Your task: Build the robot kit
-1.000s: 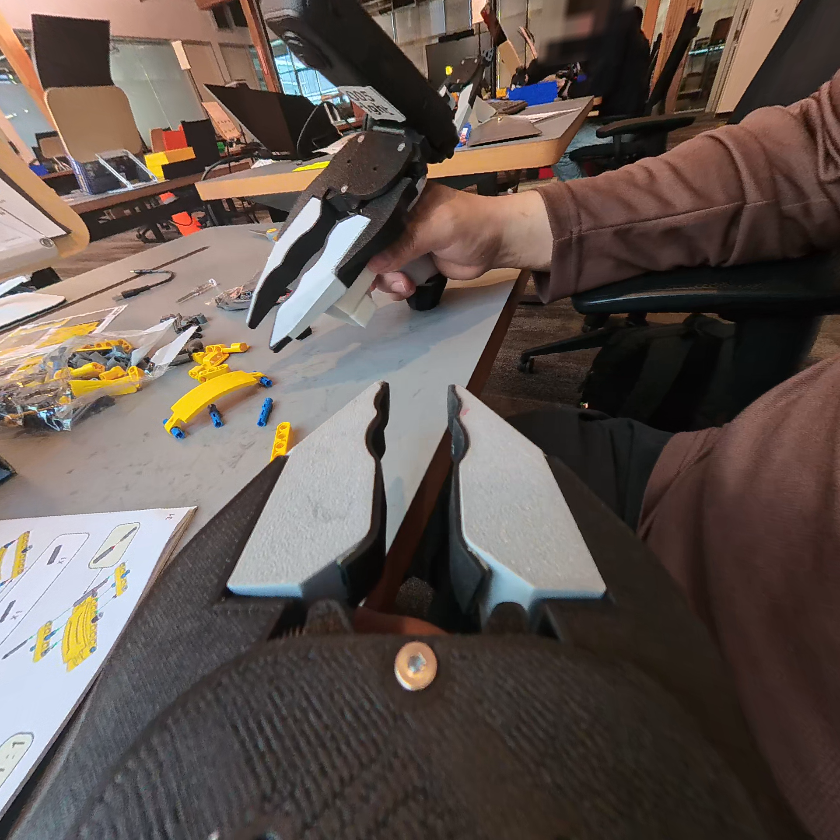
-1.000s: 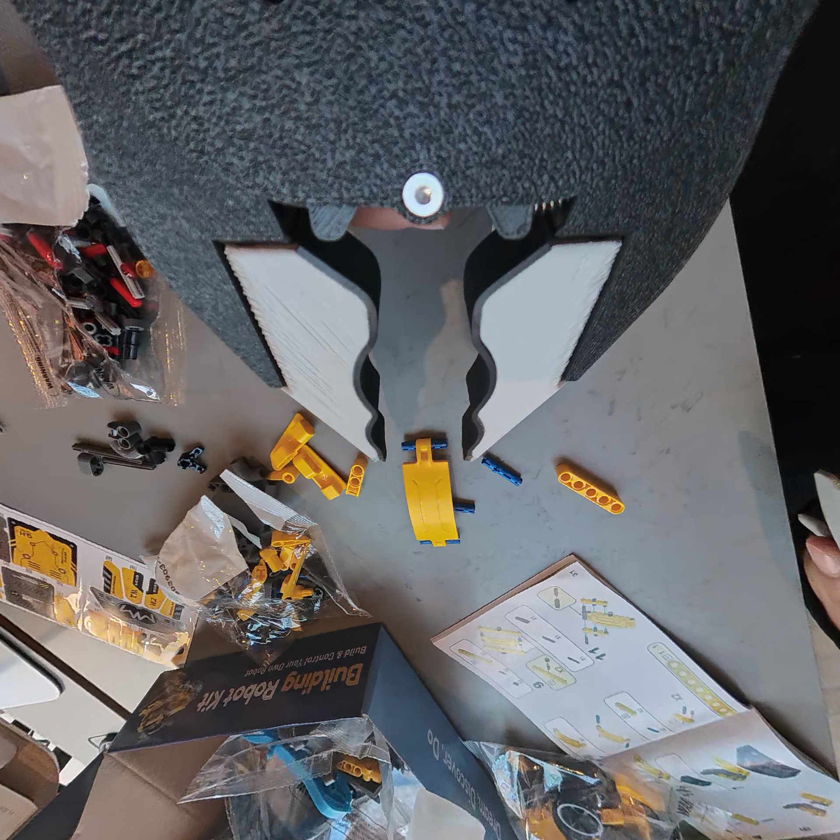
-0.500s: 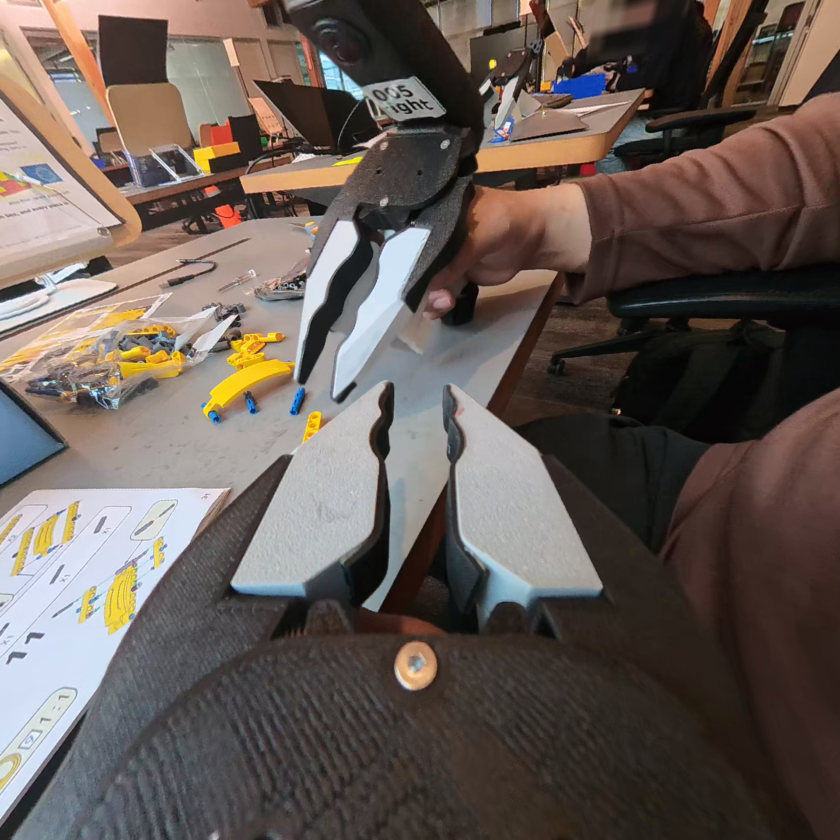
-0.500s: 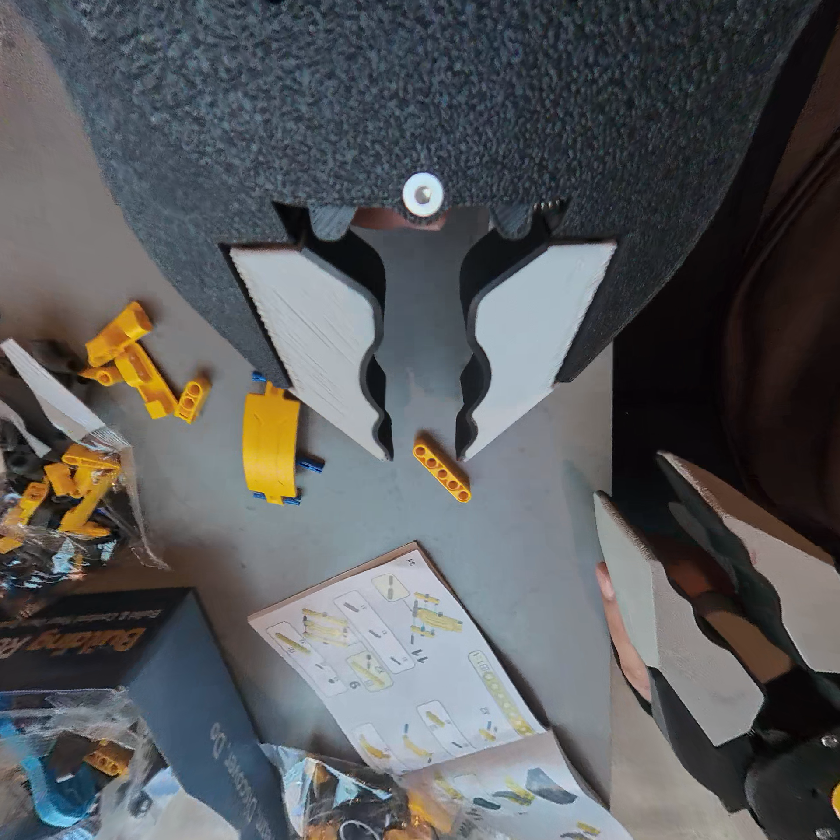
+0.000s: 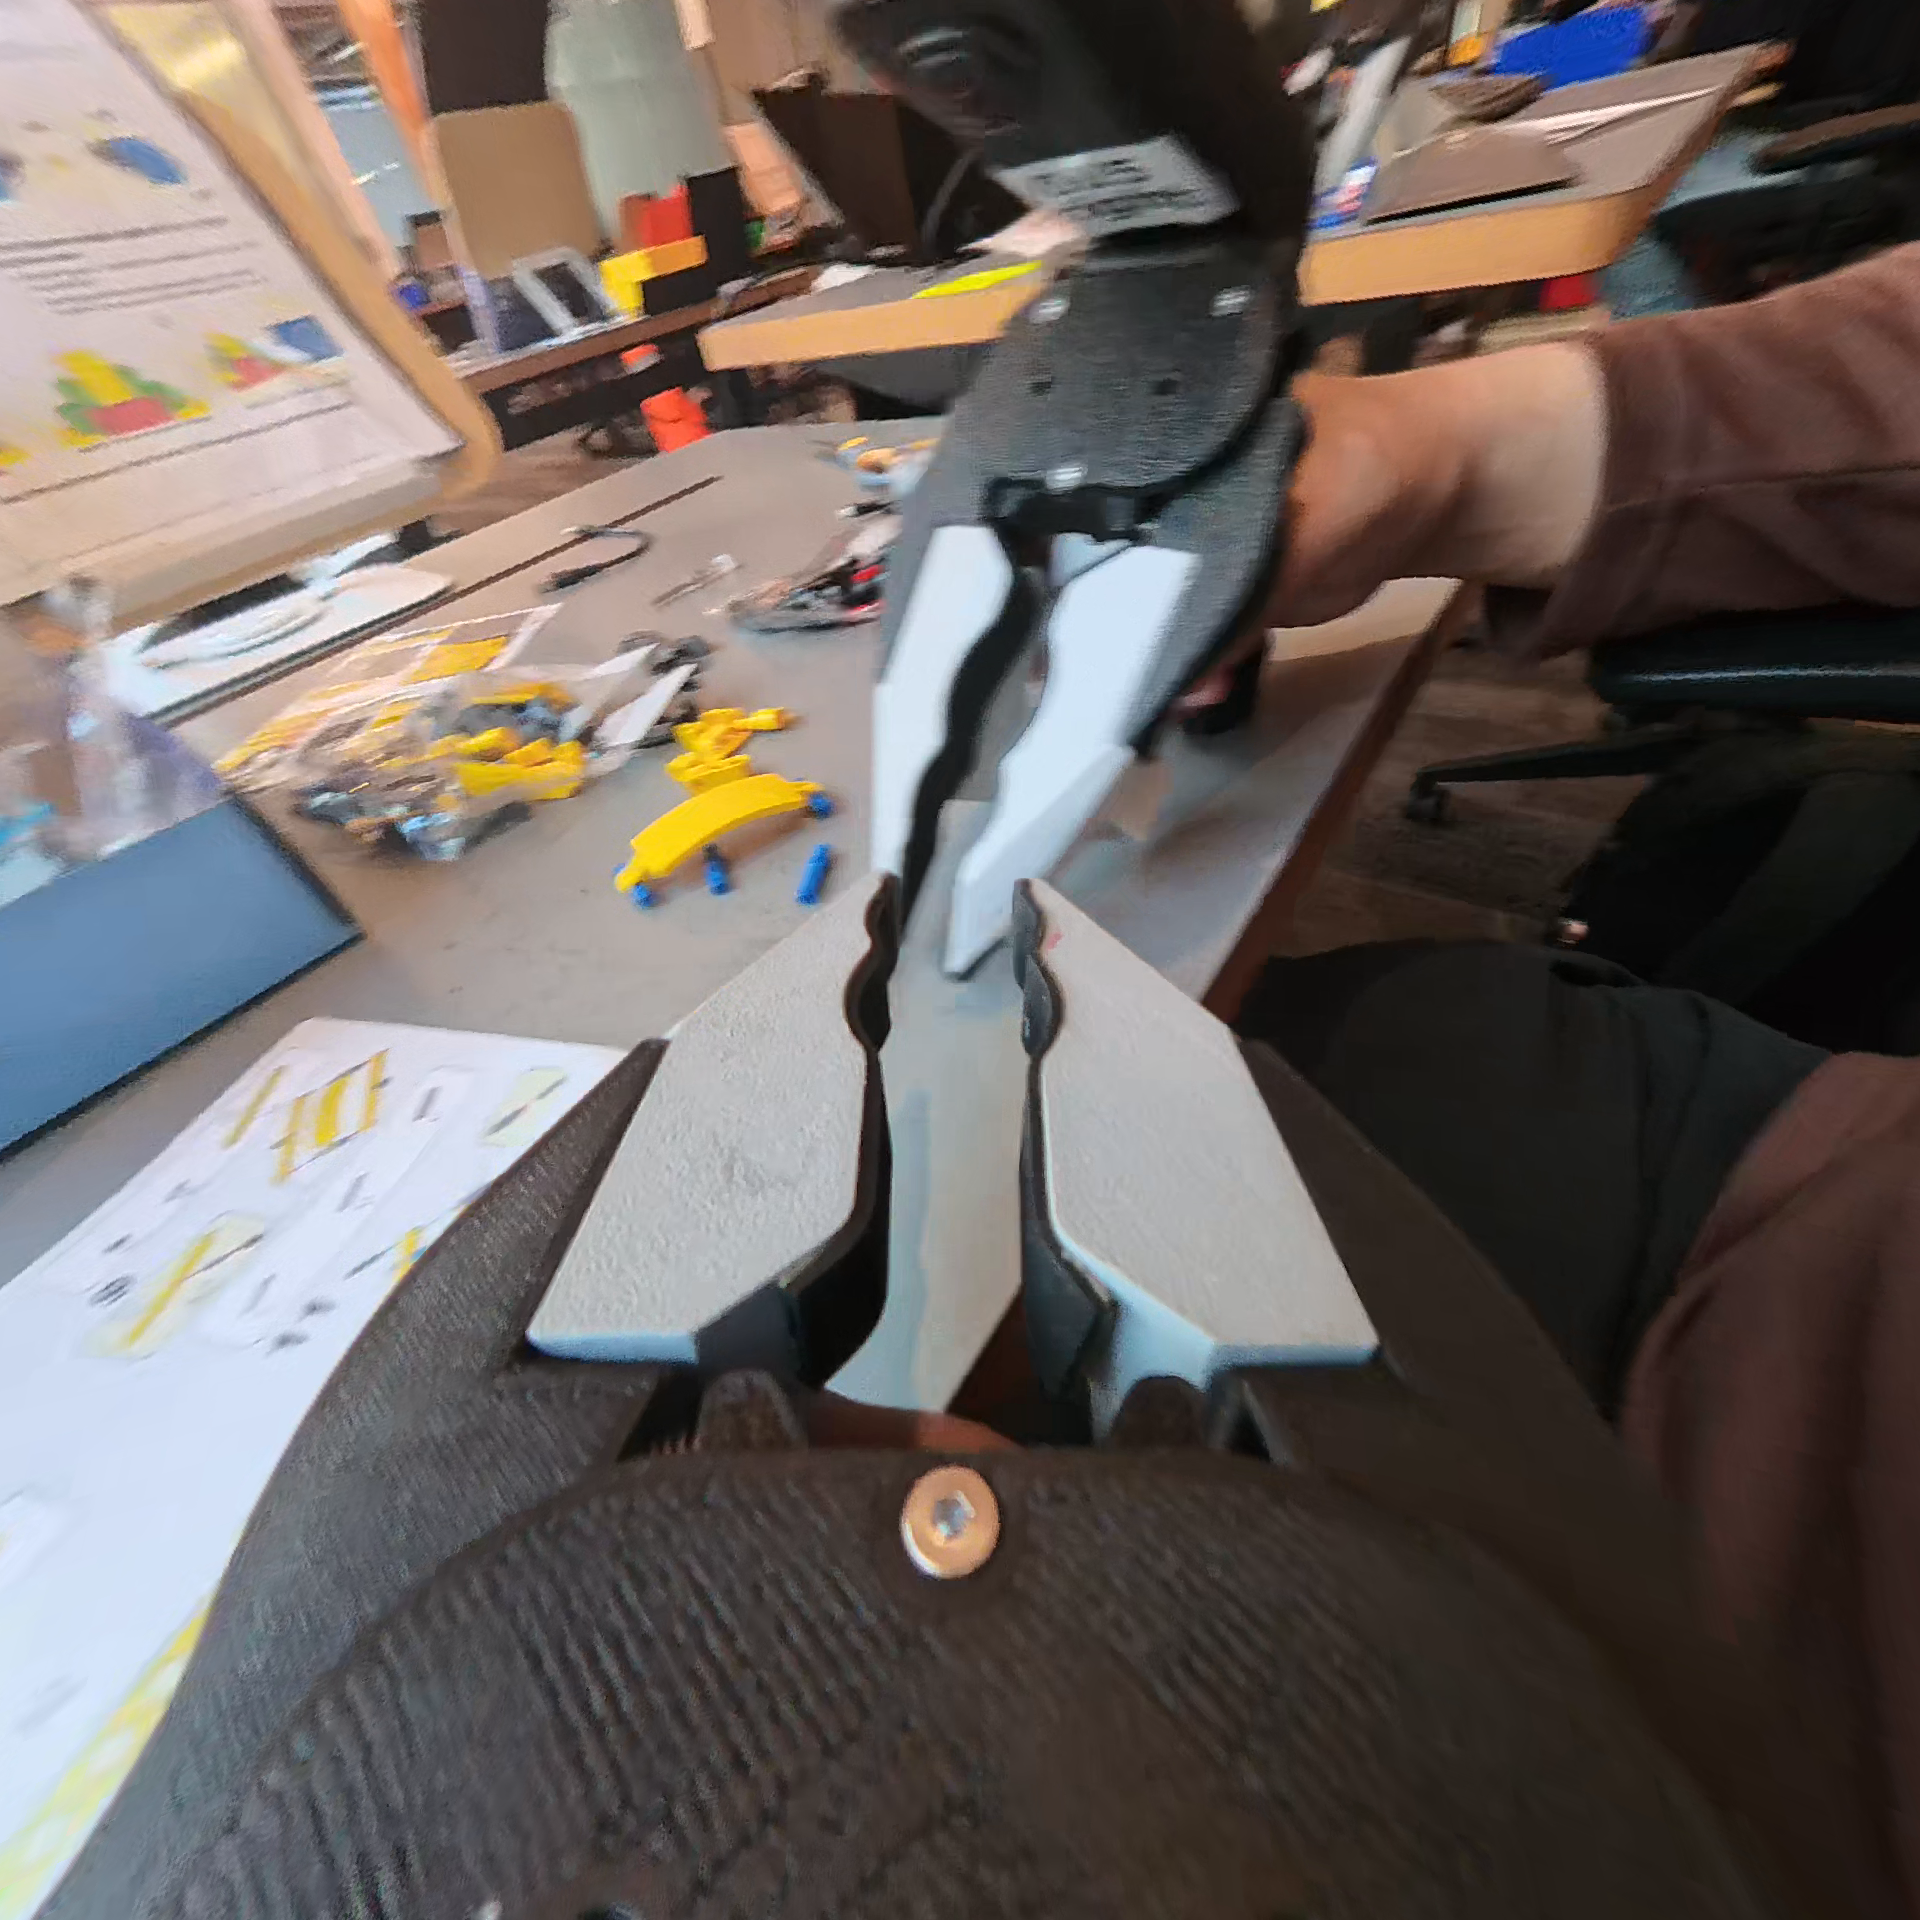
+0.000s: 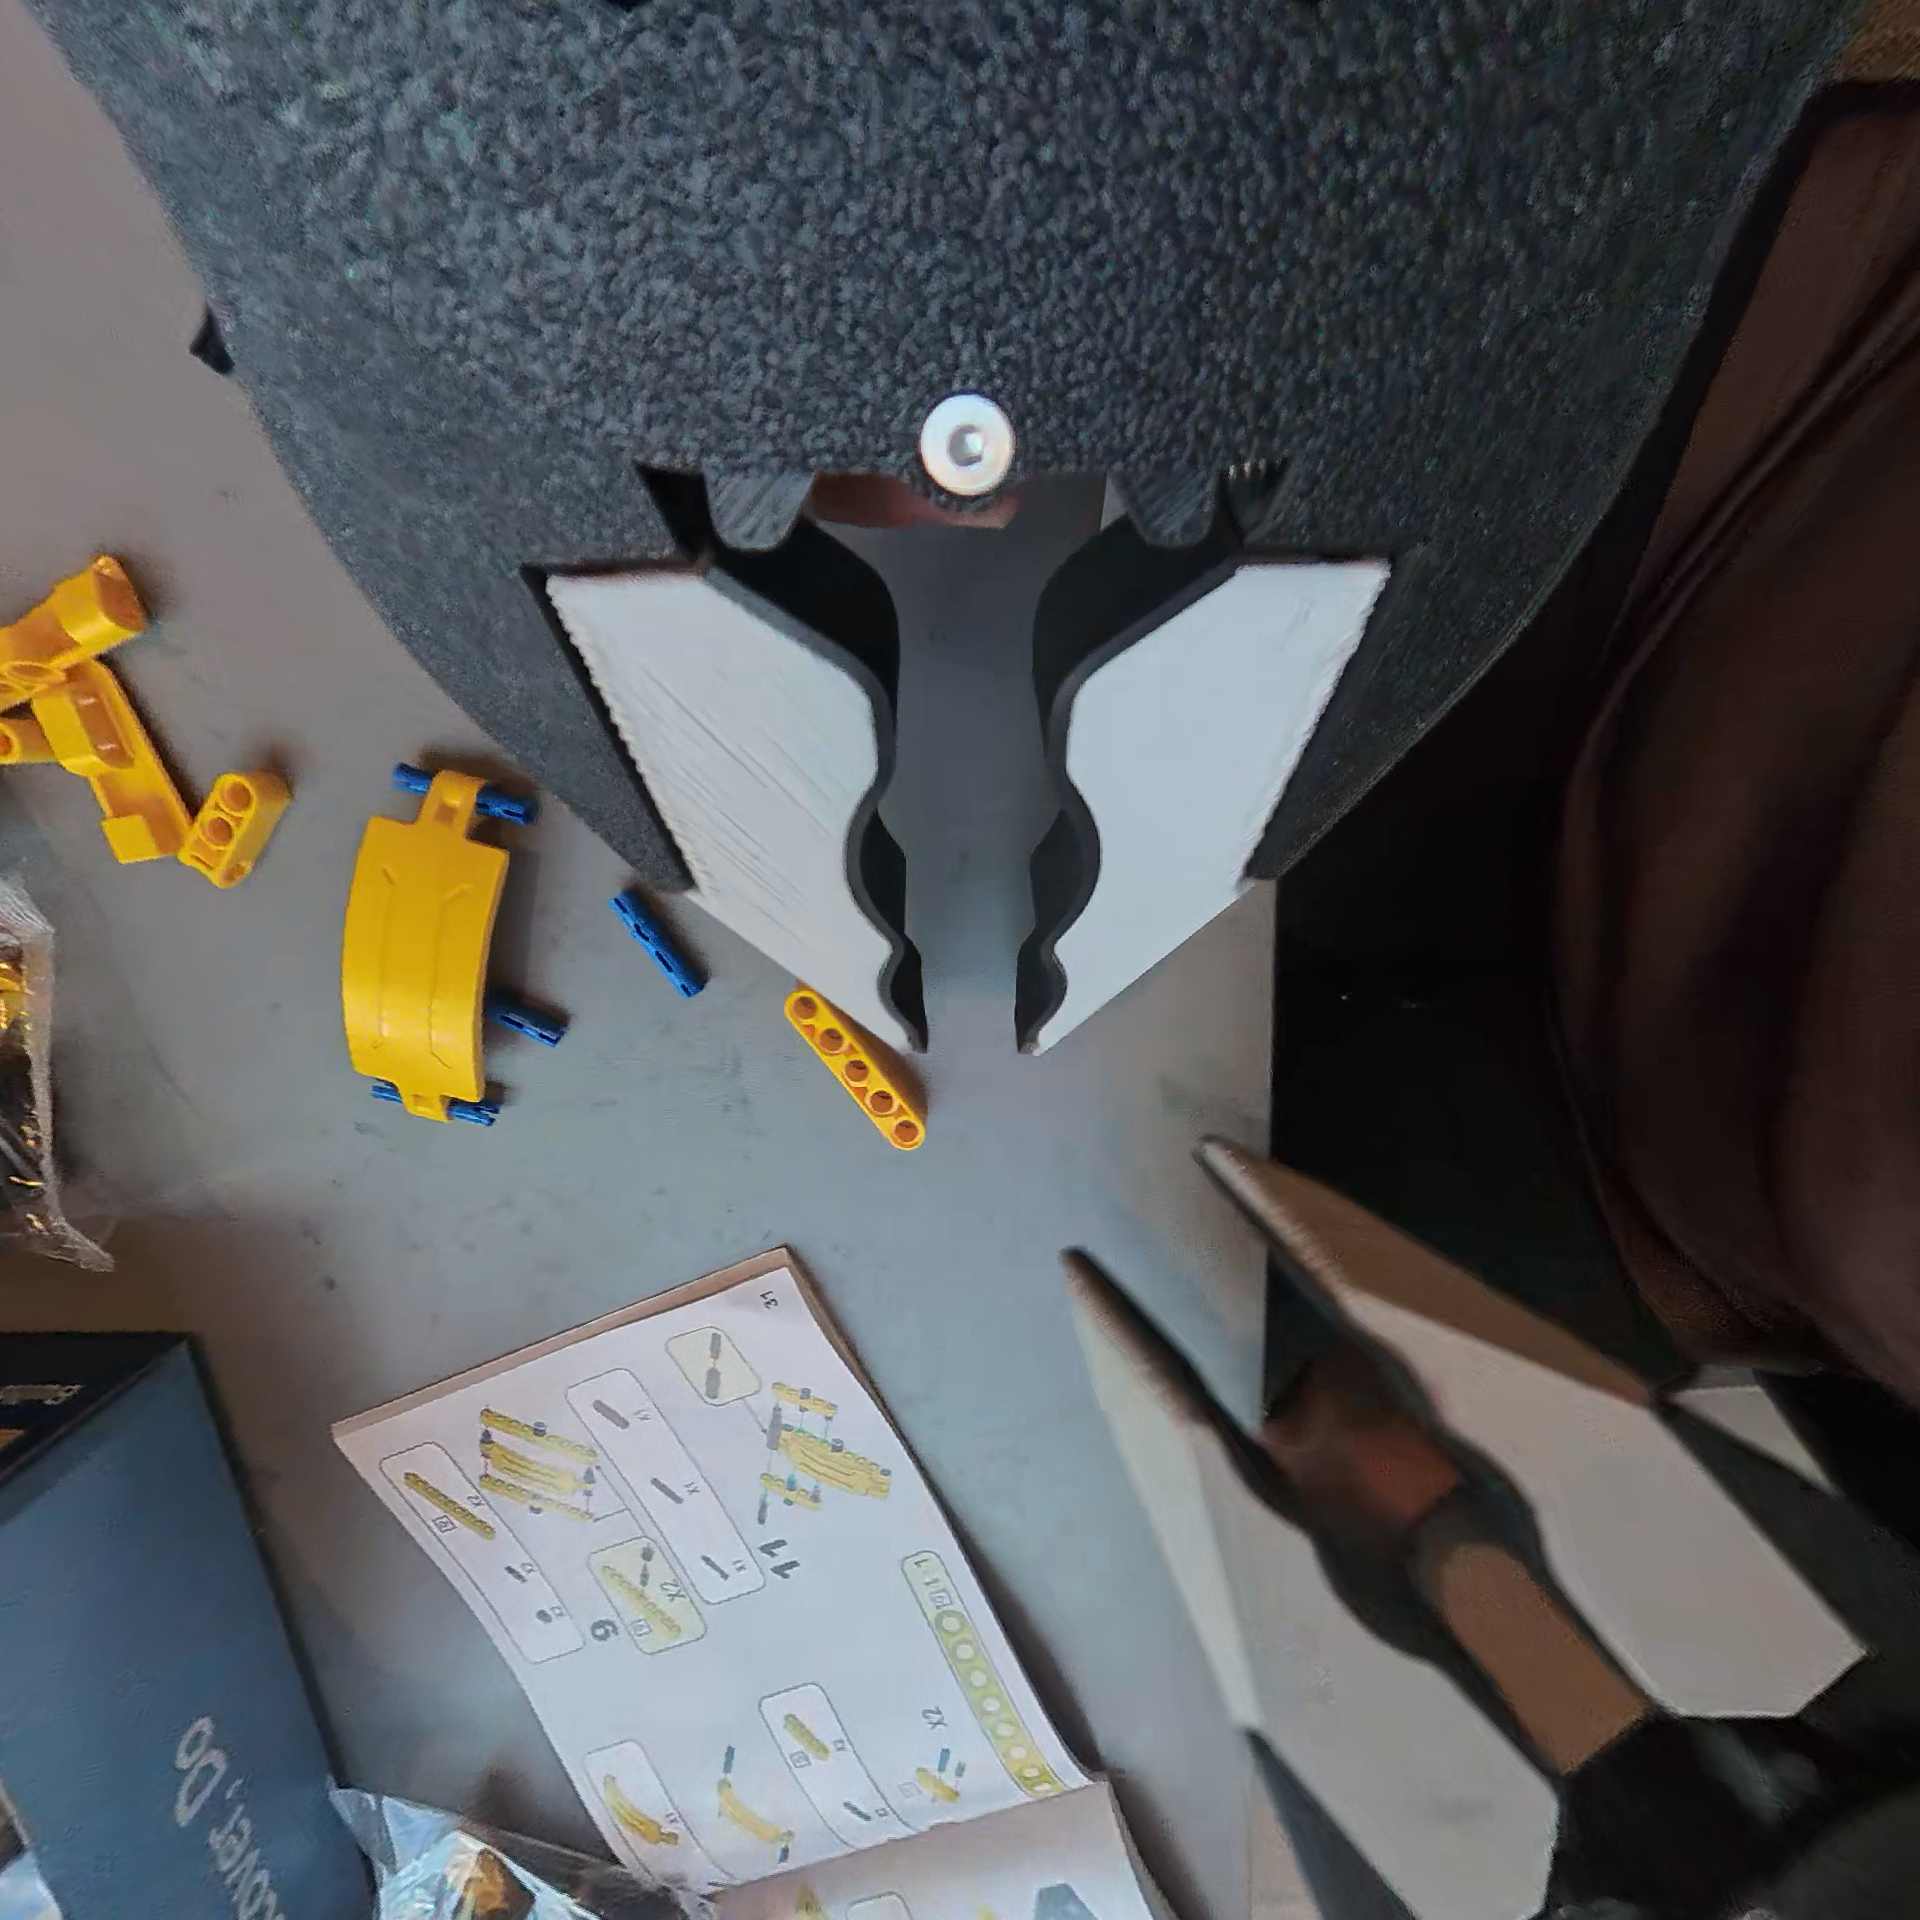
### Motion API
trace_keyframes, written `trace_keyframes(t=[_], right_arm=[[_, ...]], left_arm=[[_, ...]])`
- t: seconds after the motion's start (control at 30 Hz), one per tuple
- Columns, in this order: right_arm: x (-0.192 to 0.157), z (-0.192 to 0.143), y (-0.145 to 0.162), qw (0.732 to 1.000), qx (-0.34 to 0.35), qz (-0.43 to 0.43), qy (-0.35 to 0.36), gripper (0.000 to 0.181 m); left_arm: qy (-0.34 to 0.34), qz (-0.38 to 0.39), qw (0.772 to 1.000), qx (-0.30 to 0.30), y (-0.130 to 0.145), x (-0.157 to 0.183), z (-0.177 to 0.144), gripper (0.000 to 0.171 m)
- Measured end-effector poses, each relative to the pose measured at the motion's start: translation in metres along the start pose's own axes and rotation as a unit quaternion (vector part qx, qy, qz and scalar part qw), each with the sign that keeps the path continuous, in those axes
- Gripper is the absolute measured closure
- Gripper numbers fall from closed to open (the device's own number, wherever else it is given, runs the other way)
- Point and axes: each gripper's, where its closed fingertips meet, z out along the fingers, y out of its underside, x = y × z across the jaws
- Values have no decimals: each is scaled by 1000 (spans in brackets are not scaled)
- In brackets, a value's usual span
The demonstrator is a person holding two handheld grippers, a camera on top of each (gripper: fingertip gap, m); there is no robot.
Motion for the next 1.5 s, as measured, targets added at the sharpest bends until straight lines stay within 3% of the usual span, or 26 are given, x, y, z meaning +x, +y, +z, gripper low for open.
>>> trace_keyframes(t=[0.17, 0.33, 0.5, 0.6, 0.77, 0.83, 1.03, 1.17, 1.37, 1.5], right_arm=[[-21, -1, 0, 998, 0, -17, -55, 164], [-40, -6, 1, 994, 5, -40, -99, 164], [-48, -13, -1, 991, 20, -37, -125, 164], [-46, -18, -5, 991, 41, -27, -128, 164], [-41, -26, -11, 990, 70, -13, -122, 164], [-36, -30, -11, 991, 79, -9, -106, 166], [-6, -42, -6, 995, 98, 12, -34, 168], [19, -49, -3, 994, 105, 26, 29, 170], [62, -62, 3, 982, 113, 44, 143, 175], [79, -68, 11, 976, 102, 68, 180, 174]], left_arm=[[-30, -83, 994, -61, 6, -27, 7, 146], [10, -95, 979, -178, 30, -22, 19, 134], [-23, -51, 973, -223, 40, -37, 24, 139], [9, -73, 963, -260, 51, -32, 26, 142], [1, -108, 959, -261, 53, -38, 28, 155], [5, -101, 960, -260, 53, -36, 28, 167], [24, -45, 966, -253, 50, -24, 26, 167], [60, -37, 966, -247, 49, -13, 23, 167], [69, -38, 966, -245, 49, -10, 23, 167], [66, -39, 967, -245, 49, -11, 23, 167]])
